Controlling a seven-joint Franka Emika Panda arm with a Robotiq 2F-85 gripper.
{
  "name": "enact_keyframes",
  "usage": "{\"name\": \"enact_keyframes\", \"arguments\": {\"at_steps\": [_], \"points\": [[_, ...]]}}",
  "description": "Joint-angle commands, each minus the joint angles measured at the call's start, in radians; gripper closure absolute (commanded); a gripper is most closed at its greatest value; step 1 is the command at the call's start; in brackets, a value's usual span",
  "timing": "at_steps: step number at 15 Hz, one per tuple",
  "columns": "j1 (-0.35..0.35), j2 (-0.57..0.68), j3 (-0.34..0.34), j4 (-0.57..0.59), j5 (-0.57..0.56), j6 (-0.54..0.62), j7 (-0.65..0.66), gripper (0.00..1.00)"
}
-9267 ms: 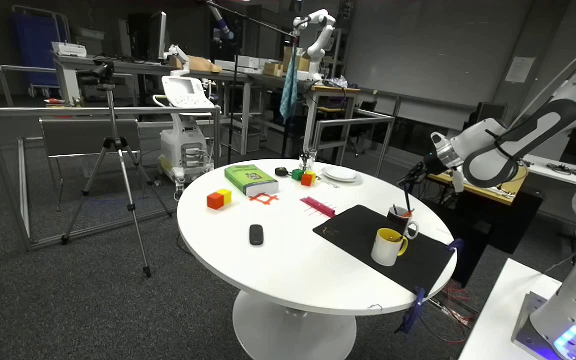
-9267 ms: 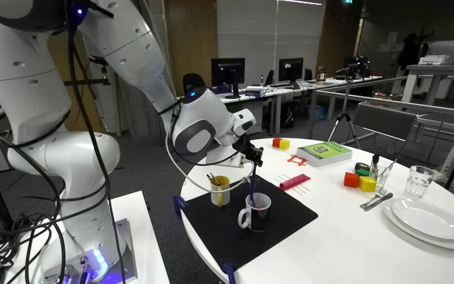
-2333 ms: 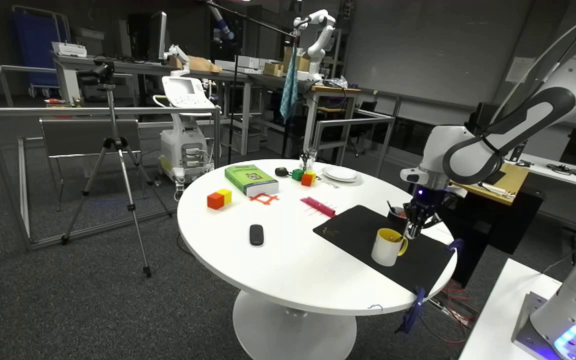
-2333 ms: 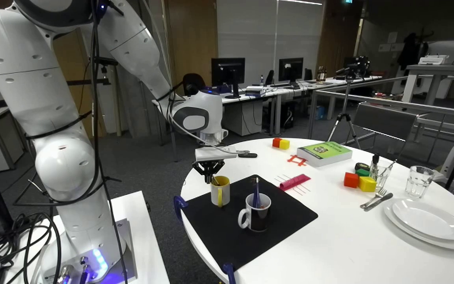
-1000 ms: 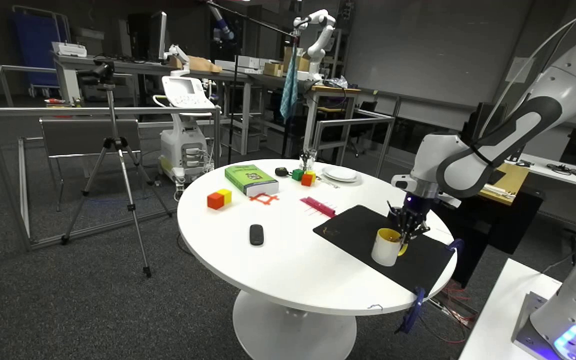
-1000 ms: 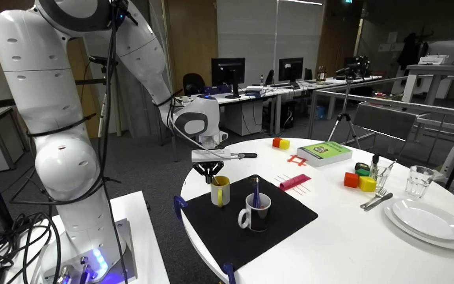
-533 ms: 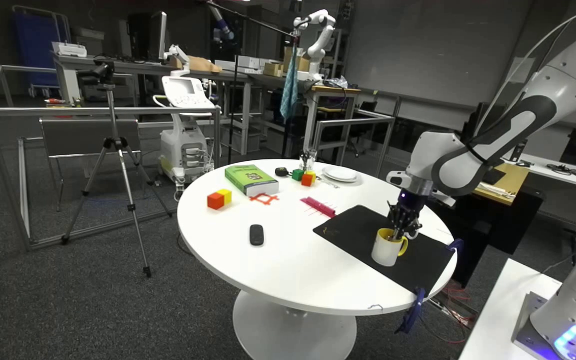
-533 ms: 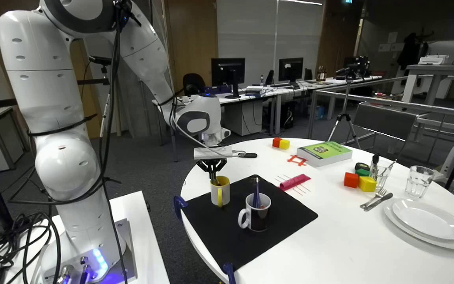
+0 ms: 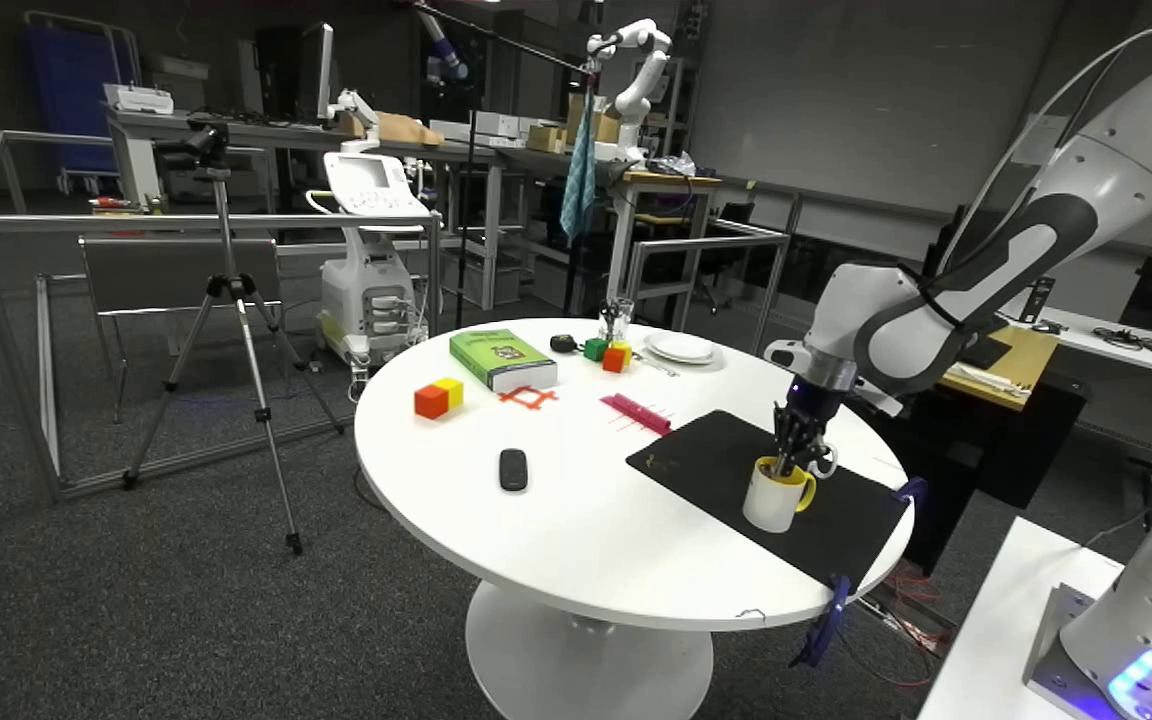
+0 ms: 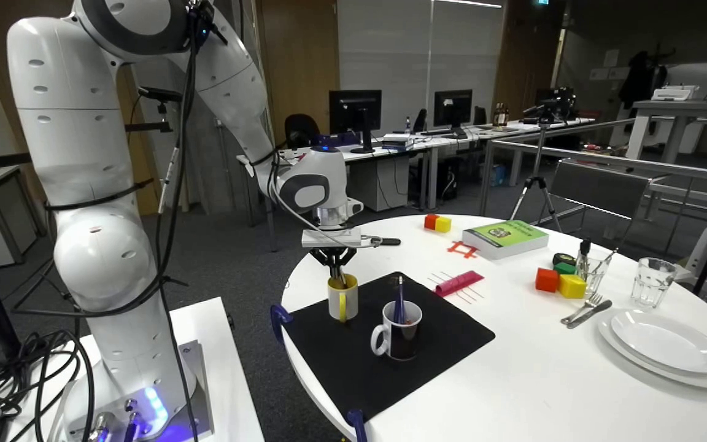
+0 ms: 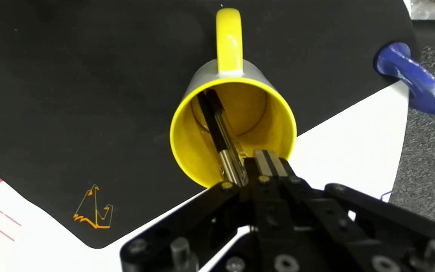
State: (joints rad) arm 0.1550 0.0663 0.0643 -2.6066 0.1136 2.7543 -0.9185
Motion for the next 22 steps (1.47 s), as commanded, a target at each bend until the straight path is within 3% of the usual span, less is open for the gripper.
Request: {"name": "enact_keyframes", "arguments": {"at_steps": [1,4,8,12,13,18,19,22], "points": [[-0.027,0.019,0.022,0.030,-0.013,0.017,0.140,1.00],[-0.029,0.029,0.022,0.040,-0.022,0.054,0.231,1.00],[-0.034,0.032,0.002,0.035,-0.134,0.165,0.402,1.00],[-0.042,0.042,-0.039,0.040,-0.320,0.222,0.610,1.00],[-0.007,0.044,-0.086,0.043,-0.375,0.229,0.668,1.00],[0.018,0.028,-0.157,0.066,-0.626,0.216,0.893,1.00],[0.016,0.017,-0.157,0.065,-0.659,0.214,0.918,1.00],[-0.014,-0.013,-0.097,0.012,-0.553,0.269,0.787,1.00]]}}
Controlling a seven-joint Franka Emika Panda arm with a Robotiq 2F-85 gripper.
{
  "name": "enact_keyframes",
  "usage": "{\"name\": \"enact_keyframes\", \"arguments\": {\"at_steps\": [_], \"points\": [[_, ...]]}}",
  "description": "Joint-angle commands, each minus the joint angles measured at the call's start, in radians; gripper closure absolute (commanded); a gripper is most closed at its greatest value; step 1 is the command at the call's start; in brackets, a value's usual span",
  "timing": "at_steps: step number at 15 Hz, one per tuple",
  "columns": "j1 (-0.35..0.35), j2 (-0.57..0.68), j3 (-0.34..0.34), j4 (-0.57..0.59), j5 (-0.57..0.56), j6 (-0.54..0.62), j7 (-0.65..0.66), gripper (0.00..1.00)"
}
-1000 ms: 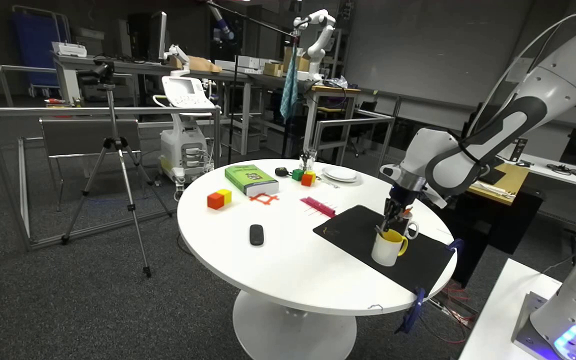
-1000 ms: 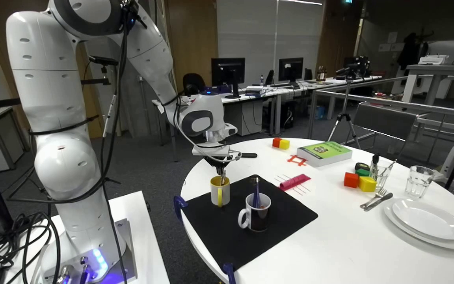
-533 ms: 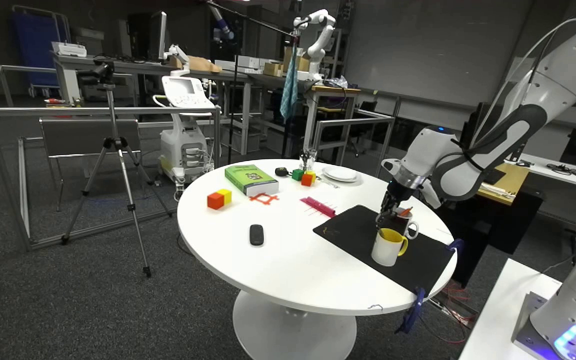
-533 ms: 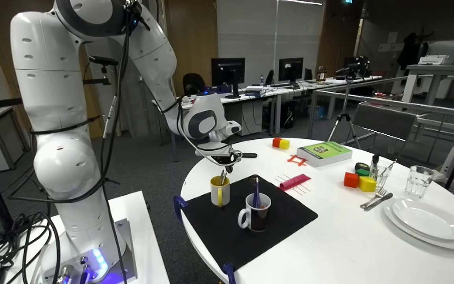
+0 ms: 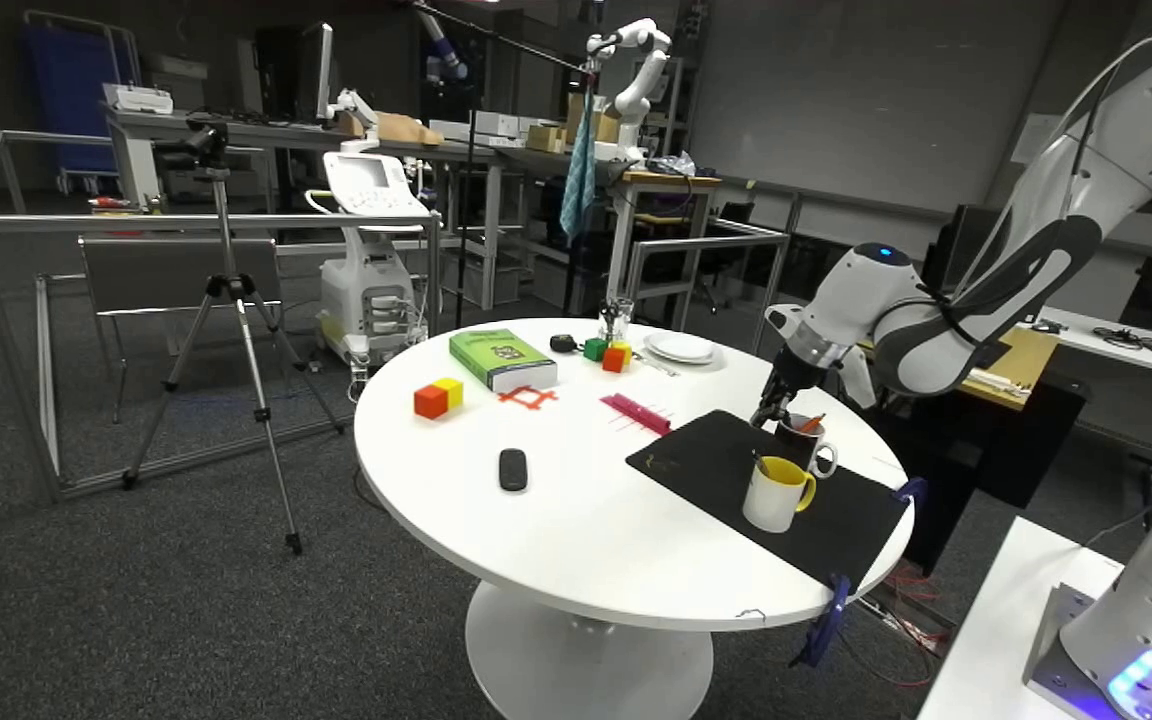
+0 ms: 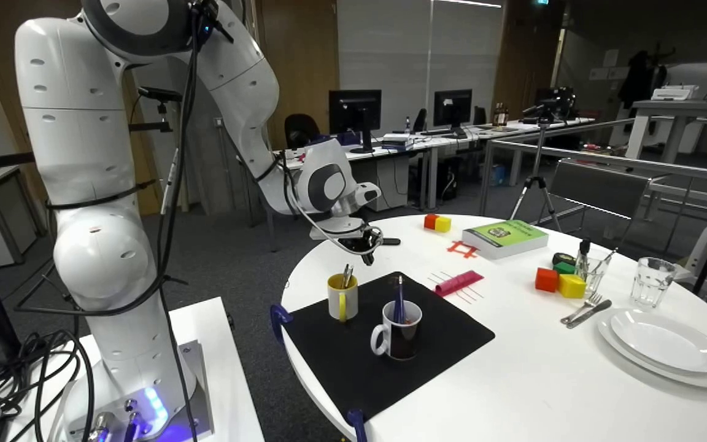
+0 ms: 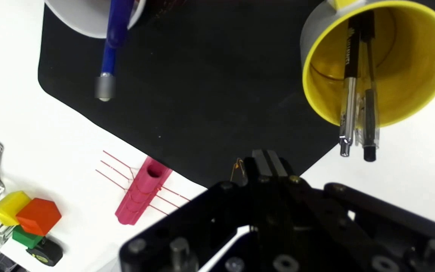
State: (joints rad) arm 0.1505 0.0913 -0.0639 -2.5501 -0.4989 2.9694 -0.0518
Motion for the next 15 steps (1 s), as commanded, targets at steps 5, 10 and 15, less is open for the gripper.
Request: {"name": "enact_keyframes", "arguments": {"at_steps": [5,10,15], "points": [[-0.079,-0.030,0.186,-0.132,0.268,0.229,-0.357,0.73],[-0.172,-0.057,0.321,-0.171,0.305,0.274,-0.441,0.36],[-0.262,-0.058,0.408,-0.173,0.308,0.314,-0.425,0.01]]}}
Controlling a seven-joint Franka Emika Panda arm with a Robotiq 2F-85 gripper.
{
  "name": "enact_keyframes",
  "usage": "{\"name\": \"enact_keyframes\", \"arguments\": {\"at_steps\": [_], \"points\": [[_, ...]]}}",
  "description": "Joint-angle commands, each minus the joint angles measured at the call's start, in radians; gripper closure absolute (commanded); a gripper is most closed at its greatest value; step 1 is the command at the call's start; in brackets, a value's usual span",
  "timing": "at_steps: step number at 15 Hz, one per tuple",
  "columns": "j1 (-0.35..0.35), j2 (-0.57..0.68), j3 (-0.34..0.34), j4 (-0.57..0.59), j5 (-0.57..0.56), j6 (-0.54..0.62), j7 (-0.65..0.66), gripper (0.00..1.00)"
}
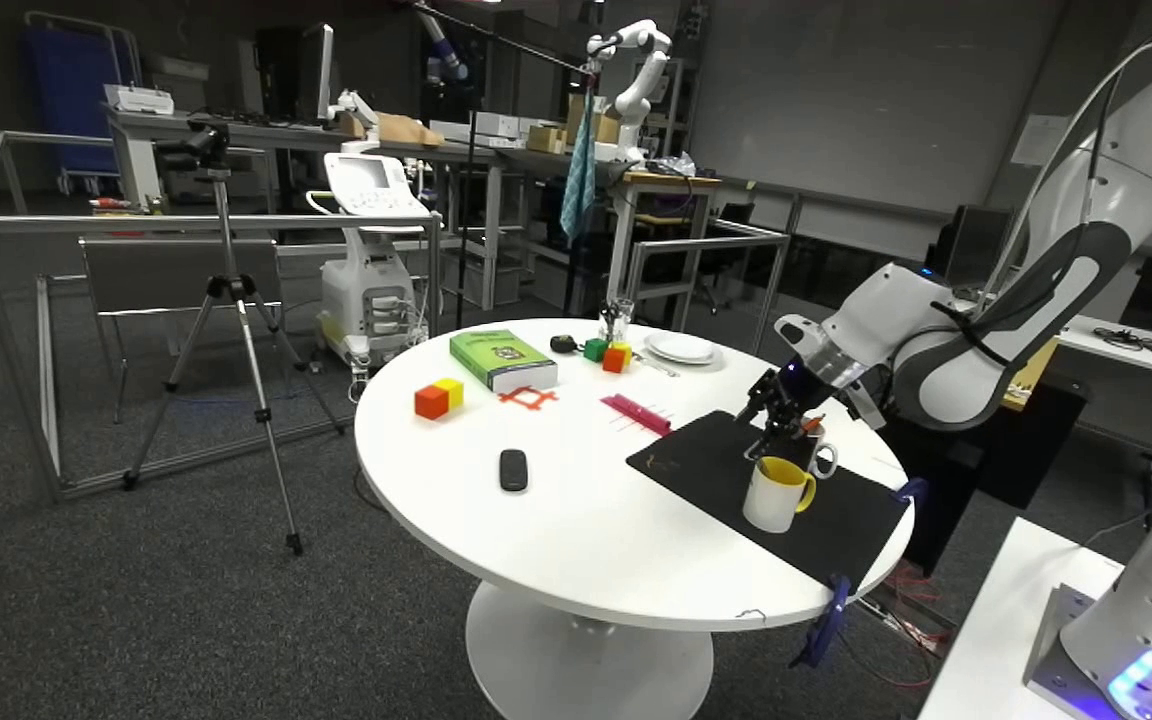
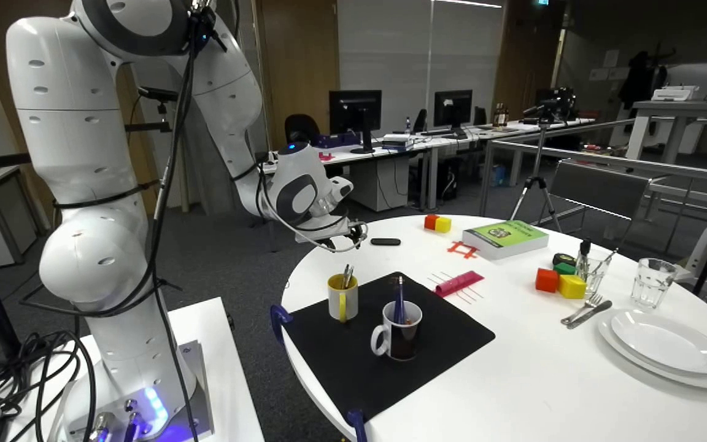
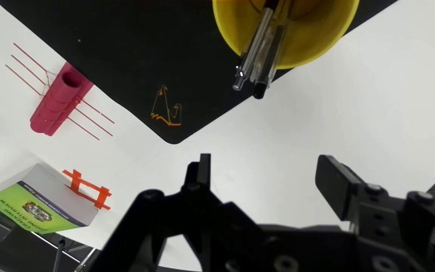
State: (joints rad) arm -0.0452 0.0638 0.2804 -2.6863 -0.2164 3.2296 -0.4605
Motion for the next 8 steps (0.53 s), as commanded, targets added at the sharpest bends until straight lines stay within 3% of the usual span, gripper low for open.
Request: {"name": "enact_keyframes", "arguments": {"at_steps": [1,8], "points": [[-0.082,-0.027,0.080,-0.039,0.026,0.063,0.000,0.00],[-0.195,-0.033,0.210,-0.077,0.064,0.059,0.170,0.00]]}}
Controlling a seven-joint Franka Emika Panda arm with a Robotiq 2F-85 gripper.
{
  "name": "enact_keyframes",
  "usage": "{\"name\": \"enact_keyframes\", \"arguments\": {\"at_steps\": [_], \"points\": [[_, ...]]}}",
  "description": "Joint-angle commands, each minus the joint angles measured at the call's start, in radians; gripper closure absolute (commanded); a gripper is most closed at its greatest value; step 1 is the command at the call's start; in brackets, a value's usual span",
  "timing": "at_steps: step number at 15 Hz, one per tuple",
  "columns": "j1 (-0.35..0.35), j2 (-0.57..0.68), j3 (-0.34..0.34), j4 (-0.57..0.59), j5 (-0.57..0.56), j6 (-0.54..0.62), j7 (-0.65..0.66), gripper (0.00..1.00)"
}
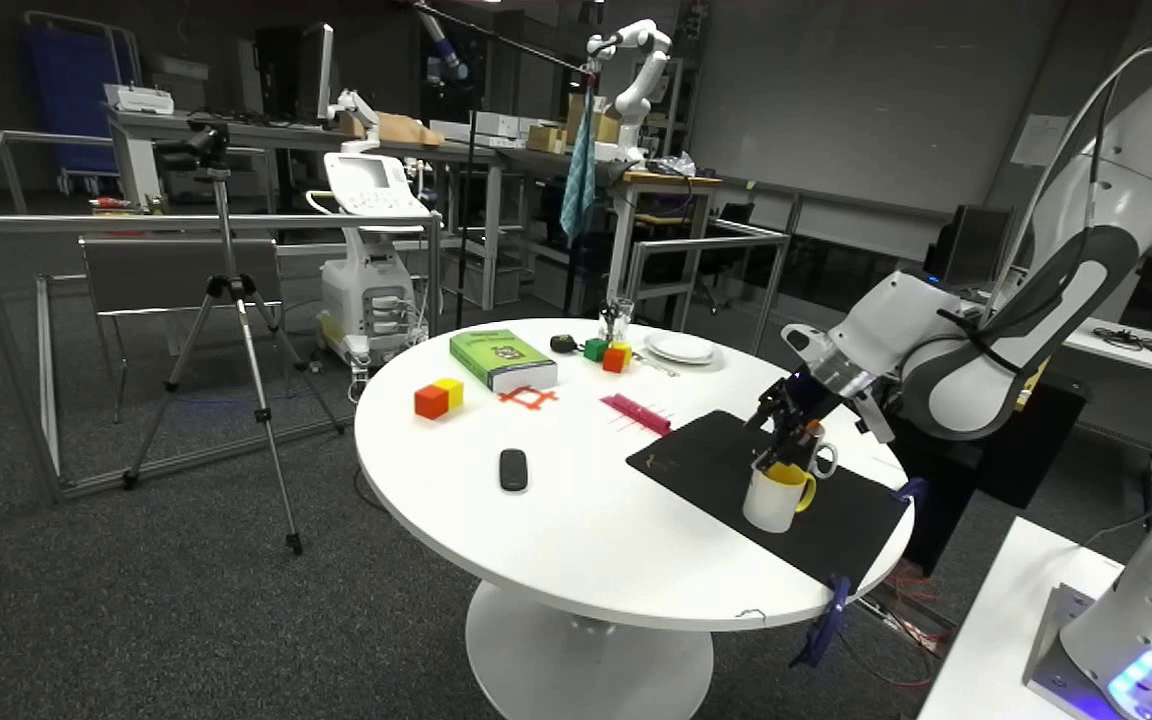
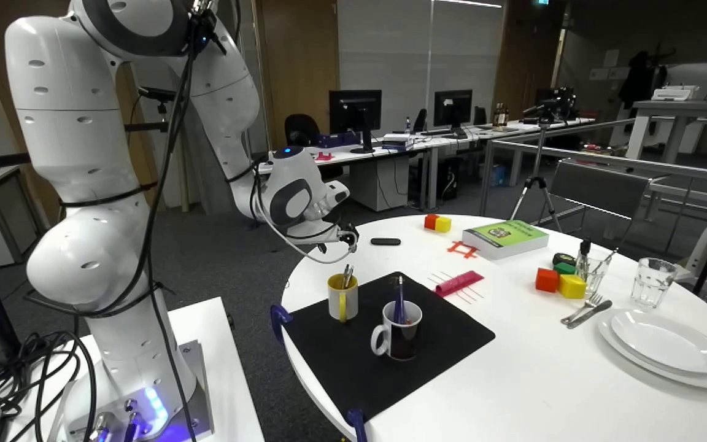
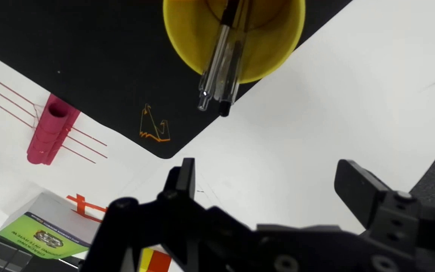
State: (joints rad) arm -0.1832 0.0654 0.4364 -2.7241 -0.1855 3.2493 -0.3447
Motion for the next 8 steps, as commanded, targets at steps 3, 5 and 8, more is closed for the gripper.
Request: {"name": "enact_keyframes", "arguments": {"at_steps": [3,5,8], "points": [[-0.091,-0.045,0.082,-0.043,0.043,0.025,0.109,0.00],[-0.116,-0.029,0.104,-0.040,0.033,0.025,0.131,0.00],[-0.154,-0.002,0.145,-0.036,0.023,0.026,0.149,0.00]]}}
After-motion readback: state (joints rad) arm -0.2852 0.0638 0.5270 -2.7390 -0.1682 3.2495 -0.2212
